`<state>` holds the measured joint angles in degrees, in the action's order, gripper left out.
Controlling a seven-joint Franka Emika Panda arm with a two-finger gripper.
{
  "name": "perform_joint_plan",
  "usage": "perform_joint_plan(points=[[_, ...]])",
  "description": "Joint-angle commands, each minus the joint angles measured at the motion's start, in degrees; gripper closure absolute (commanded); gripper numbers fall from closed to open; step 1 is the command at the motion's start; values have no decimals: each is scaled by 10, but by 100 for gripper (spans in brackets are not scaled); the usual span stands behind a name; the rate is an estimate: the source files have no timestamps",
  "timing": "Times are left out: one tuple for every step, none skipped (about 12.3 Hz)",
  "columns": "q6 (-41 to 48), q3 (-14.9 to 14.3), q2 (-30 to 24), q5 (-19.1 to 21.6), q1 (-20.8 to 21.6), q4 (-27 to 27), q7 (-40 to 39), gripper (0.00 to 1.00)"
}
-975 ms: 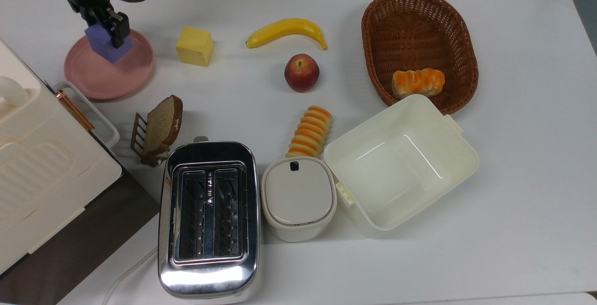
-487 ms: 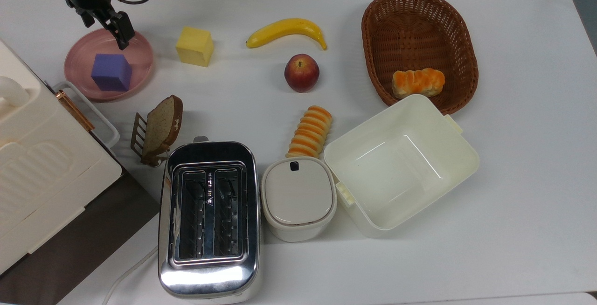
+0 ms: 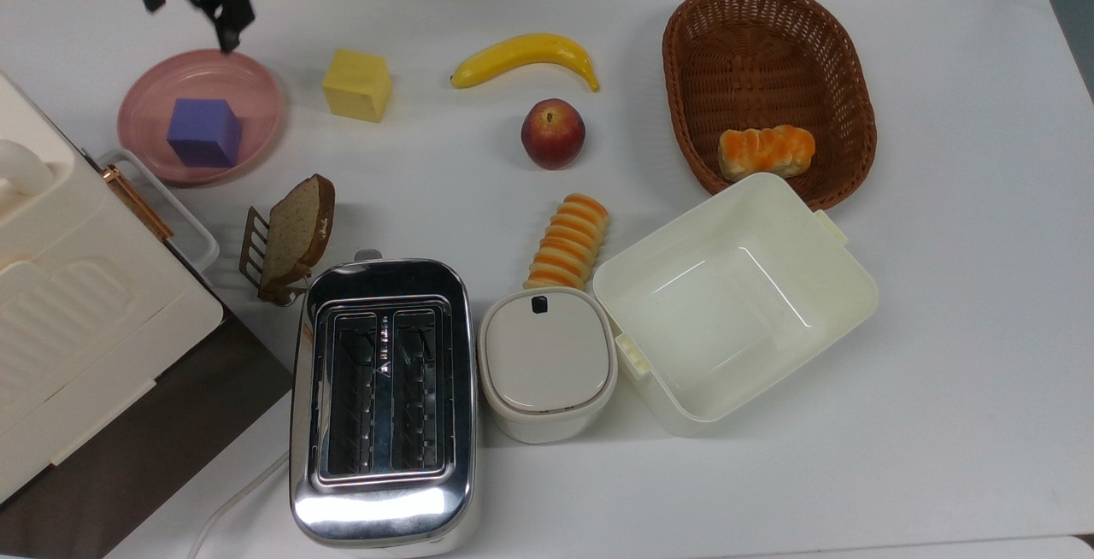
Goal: Put the purple cube on a plate
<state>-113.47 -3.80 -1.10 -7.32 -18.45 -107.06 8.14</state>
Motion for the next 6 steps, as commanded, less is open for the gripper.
perform_joint_plan(points=[[99, 25, -7, 29, 53, 83, 11, 0], [104, 47, -7, 34, 54, 84, 12, 0], [104, 69, -7, 35, 55, 85, 12, 0], [100, 90, 0, 34, 57, 85, 13, 0], [96, 94, 3, 37, 59, 87, 10, 0], [96, 96, 8, 55, 61, 98, 10, 0]])
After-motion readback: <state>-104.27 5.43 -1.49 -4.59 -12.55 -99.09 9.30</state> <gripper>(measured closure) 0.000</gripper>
